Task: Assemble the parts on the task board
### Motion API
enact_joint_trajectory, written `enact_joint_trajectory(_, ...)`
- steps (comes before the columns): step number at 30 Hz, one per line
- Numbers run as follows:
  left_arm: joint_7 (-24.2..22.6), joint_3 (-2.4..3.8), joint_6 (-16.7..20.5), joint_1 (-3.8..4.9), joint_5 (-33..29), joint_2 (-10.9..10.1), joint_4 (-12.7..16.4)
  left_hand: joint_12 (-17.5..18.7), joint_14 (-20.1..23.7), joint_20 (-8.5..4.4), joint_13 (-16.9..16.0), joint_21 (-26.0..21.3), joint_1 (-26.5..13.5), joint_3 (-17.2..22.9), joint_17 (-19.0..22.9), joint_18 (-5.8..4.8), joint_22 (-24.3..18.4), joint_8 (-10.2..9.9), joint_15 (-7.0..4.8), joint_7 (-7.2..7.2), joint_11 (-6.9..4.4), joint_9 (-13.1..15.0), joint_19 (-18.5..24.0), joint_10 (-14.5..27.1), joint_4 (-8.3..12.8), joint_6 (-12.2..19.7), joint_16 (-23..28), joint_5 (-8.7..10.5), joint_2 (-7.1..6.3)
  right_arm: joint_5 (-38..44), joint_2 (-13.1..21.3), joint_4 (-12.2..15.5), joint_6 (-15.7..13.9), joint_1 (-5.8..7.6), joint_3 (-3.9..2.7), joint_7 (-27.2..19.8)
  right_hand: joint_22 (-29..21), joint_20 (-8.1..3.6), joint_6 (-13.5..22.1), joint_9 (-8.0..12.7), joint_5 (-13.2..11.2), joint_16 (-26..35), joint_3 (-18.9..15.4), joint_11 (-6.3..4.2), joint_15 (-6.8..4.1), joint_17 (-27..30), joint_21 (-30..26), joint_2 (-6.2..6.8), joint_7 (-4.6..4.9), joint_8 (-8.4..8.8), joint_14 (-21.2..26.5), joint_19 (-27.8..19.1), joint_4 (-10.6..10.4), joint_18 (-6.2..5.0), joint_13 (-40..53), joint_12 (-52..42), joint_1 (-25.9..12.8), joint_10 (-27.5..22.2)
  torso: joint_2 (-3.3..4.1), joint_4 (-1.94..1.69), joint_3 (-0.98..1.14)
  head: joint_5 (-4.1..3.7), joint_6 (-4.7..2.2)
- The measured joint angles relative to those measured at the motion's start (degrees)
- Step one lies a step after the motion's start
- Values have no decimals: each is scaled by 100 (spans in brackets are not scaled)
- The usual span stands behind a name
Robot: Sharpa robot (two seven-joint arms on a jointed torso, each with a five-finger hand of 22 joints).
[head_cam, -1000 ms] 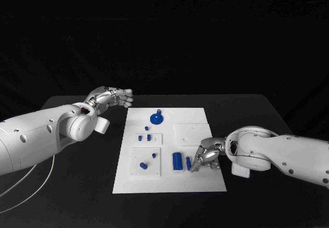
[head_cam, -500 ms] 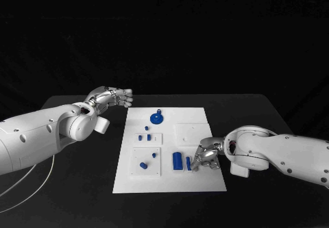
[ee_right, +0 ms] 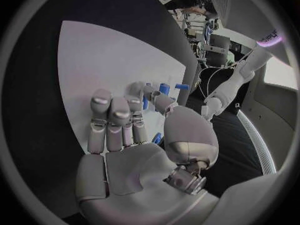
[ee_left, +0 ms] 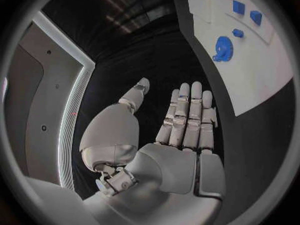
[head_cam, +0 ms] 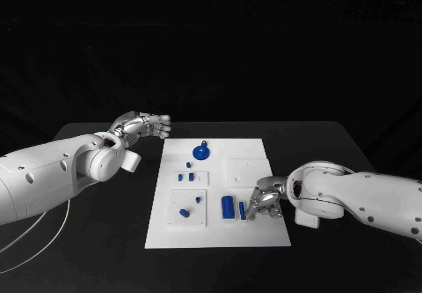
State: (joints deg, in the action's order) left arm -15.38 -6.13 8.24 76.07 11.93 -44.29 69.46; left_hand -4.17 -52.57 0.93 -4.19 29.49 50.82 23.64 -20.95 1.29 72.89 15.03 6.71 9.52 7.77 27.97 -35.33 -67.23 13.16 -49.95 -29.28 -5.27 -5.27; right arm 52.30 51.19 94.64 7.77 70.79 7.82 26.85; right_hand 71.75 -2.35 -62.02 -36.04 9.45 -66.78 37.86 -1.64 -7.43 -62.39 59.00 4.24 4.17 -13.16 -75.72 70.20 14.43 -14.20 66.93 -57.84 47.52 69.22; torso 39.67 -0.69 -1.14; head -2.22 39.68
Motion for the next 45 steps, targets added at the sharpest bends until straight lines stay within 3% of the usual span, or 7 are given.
enact_joint_trajectory(9,0,-1,-1,0,1,10,-8,0,0,0,0,-23,0,0,-6,0,6,0,0,0,0,1,0,0,0,0,22,0,0,-171,70,-96,-7,-15,12,-245,-19,32,47,11,-6,0,-888,53,3,13,0,356,-46,67,4,-50,223,-36,18,0,-542,-54,-4,2,4,-3,-50)
enact_joint_trajectory(14,-3,-2,6,0,0,36,-41,0,0,0,0,-23,0,0,-12,0,6,0,0,0,0,-5,0,0,0,0,22,0,0,-335,110,-315,-13,9,-72,-440,-57,-36,332,111,-39,71,-1523,122,81,13,-89,384,-41,274,124,-241,235,-32,37,39,-566,-229,-8,4,4,-16,-143)
enact_joint_trajectory(21,-11,-4,50,0,-53,88,-156,0,0,0,0,-23,0,1,-21,0,21,12,0,0,0,-5,0,0,1,0,47,0,0,-571,24,-1035,-77,281,-259,-835,-90,-63,489,77,-124,94,-1719,133,101,13,-141,332,75,236,144,-270,227,39,40,41,-465,-241,-15,7,-3,-23,-389)
enact_joint_trajectory(28,-23,-4,129,0,-173,195,-368,0,20,13,0,-23,46,22,-35,0,41,23,20,0,0,-5,-13,0,26,0,107,0,-1,-1165,-355,-1907,-565,414,-328,-1741,-159,-69,607,52,64,281,-1763,148,101,102,-308,128,155,236,323,-430,228,79,1,127,-137,-424,-24,6,-7,-3,-611)
enact_joint_trajectory(37,-62,-3,255,-1,-375,384,-633,7,191,83,19,-77,132,10,-42,91,75,45,124,0,50,-17,-40,117,139,0,293,-49,41,-2214,-1014,-3205,-1335,410,-344,-2964,-562,294,746,35,233,1259,-1600,334,305,688,-1187,-38,297,236,1030,-1241,193,84,-673,950,340,-1032,-75,25,-53,27,-784)
enact_joint_trajectory(39,-79,-1,287,0,-435,467,-733,35,273,103,29,-110,151,5,-32,91,75,45,168,-17,76,-28,-20,204,177,17,375,-49,59,-2473,-1135,-3463,-1433,408,-402,-3220,-961,580,921,53,247,2224,-1298,597,734,1217,-2021,-78,452,319,1826,-2149,224,91,-1449,1936,456,-1674,-94,25,-60,27,-818)
enact_joint_trajectory(45,-106,0,332,0,-532,640,-970,35,453,144,43,-227,181,-5,0,90,69,-10,205,-110,62,-67,21,495,219,192,528,-48,90,-2989,-1373,-3818,-1469,325,-570,-3684,-1686,1017,1226,136,165,3921,-1000,1076,1444,2341,-3270,-91,606,410,2746,-3322,240,493,-3271,3707,634,-2052,-144,19,-64,27,-870)
